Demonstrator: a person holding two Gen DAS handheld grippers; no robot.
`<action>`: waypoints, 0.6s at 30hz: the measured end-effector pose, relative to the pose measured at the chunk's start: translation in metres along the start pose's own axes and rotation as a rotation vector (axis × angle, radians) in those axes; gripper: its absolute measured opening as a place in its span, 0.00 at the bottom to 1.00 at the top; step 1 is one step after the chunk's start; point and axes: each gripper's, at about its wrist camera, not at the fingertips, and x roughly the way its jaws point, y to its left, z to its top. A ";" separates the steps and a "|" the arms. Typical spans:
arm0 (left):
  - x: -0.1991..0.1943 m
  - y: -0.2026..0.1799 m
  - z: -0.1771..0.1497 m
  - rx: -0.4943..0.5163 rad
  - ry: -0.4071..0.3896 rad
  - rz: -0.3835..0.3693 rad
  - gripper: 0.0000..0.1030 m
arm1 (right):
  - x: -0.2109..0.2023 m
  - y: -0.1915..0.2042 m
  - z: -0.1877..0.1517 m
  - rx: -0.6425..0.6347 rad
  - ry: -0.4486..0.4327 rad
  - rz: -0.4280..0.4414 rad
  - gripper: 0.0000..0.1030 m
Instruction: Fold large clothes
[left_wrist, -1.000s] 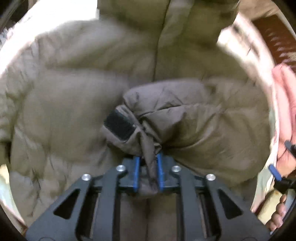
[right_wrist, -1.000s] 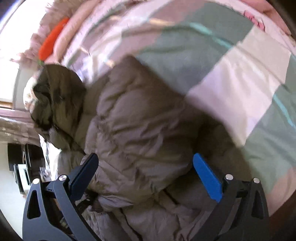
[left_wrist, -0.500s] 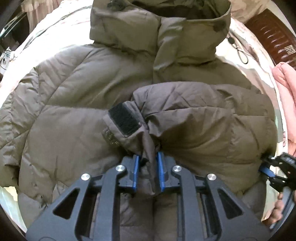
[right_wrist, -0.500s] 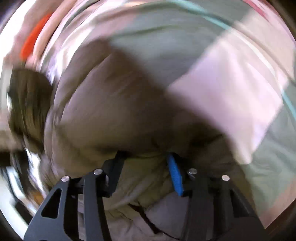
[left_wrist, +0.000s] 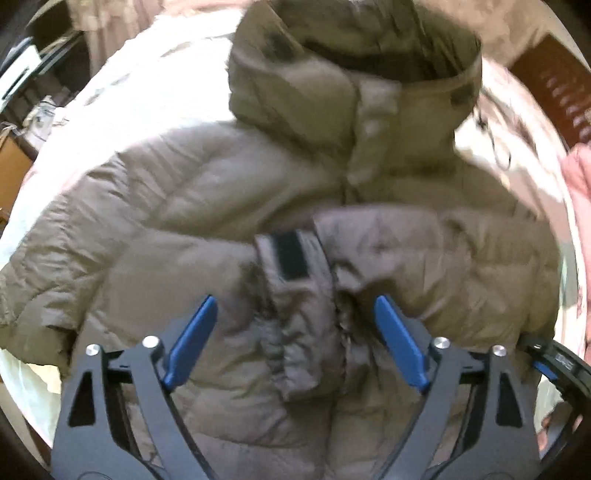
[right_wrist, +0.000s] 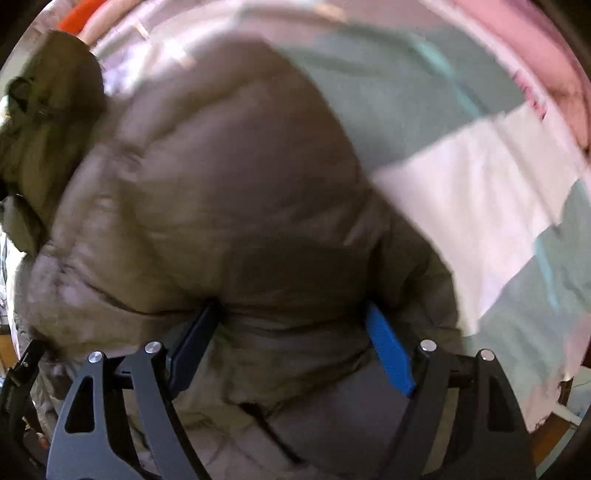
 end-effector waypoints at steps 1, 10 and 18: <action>-0.005 0.002 0.002 -0.008 -0.019 0.006 0.91 | -0.016 0.012 0.000 -0.038 -0.071 0.040 0.82; 0.050 -0.011 -0.018 0.092 0.167 0.054 0.89 | 0.059 0.069 -0.016 -0.296 0.034 -0.118 0.99; 0.012 0.072 -0.003 -0.187 0.125 -0.065 0.85 | 0.019 0.082 -0.004 -0.238 -0.042 -0.046 0.99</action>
